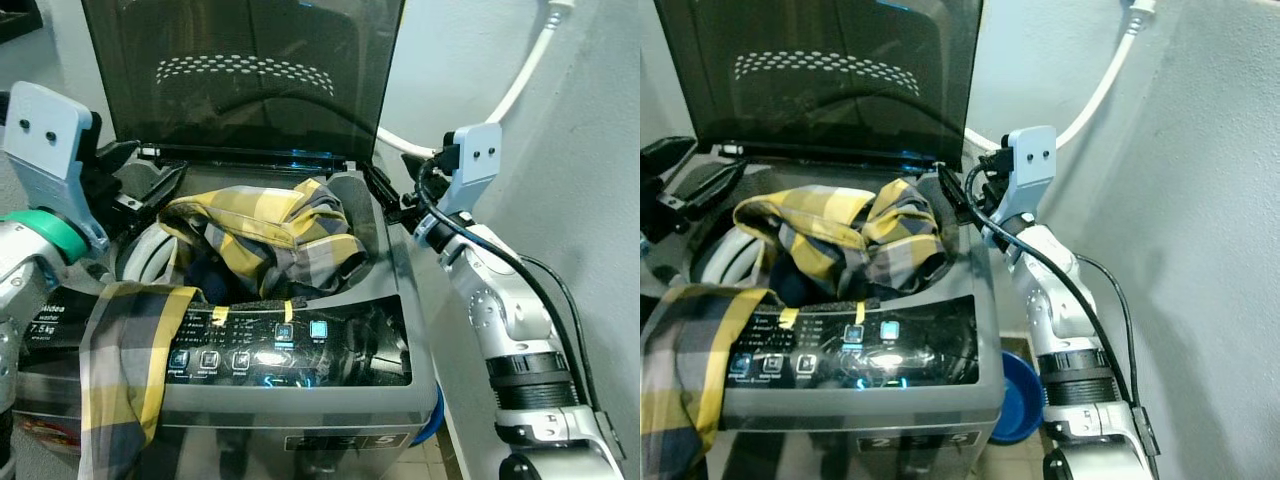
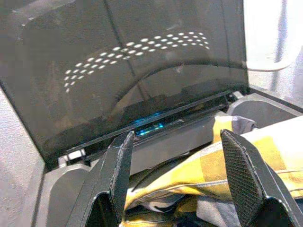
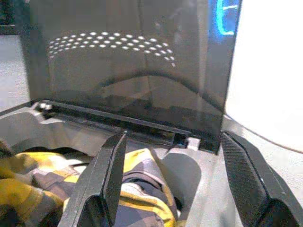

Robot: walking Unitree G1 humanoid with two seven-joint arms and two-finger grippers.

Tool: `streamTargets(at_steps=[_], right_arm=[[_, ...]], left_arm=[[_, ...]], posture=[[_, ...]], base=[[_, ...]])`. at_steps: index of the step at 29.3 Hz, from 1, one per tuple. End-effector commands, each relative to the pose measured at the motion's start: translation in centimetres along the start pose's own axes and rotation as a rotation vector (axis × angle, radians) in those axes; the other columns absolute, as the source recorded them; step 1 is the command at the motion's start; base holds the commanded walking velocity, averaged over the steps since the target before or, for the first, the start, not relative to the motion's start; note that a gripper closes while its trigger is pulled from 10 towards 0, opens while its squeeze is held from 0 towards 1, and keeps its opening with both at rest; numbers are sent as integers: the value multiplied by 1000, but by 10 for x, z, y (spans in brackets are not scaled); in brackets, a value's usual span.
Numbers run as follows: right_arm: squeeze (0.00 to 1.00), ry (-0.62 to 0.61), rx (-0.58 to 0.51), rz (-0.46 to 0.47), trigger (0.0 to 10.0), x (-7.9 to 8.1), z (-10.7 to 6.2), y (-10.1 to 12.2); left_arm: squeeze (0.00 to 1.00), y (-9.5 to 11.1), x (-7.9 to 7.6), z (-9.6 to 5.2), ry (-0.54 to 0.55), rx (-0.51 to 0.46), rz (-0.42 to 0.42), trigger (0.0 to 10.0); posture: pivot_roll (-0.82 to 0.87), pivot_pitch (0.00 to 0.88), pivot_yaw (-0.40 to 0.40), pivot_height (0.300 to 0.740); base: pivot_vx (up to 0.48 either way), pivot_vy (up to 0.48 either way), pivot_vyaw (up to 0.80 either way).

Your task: Clothes washing

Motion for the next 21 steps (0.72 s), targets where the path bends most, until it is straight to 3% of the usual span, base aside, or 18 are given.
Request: streamTargets(at_steps=[1,3,8,14,21], right_arm=[[0,-9,-5,-12,10000,-1,-3,1],[0,-11,2,-8,10000,-1,-3,0],[0,-34,5,12,10000,-2,-3,-2],[0,-30,6,-20,10000,-1,-4,-2],[0,-3,16,-45,10000,4,-3,-4]], left_arm=[[0,1,-2,-2,0,-5,13,10000],[0,1,-3,-2,-1,-5,11,10000],[0,1,-4,-2,2,-7,11,10000],[0,0,-10,-2,-7,-10,24,10000],[0,-7,-10,-2,13,52,31,10000]], posture=[[48,110,-36,740],[47,110,-39,740],[44,112,-42,740],[40,114,-46,740],[42,116,-49,740]], base=[[0,480,0],[0,480,0],[0,480,-800],[0,0,0],[0,0,0]])
Point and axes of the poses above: a point about 5 cm out from each wrist's last joint towards the gripper, its own z axis pointing out of the wrist towards the gripper, its own y axis along the axis of the wrist's last joint, x = y × z, the point moved 3 cm from there along z, pointing out of the wrist towards the gripper, and after that the axes turned 11 degrees about z, right-handed, at the moved point
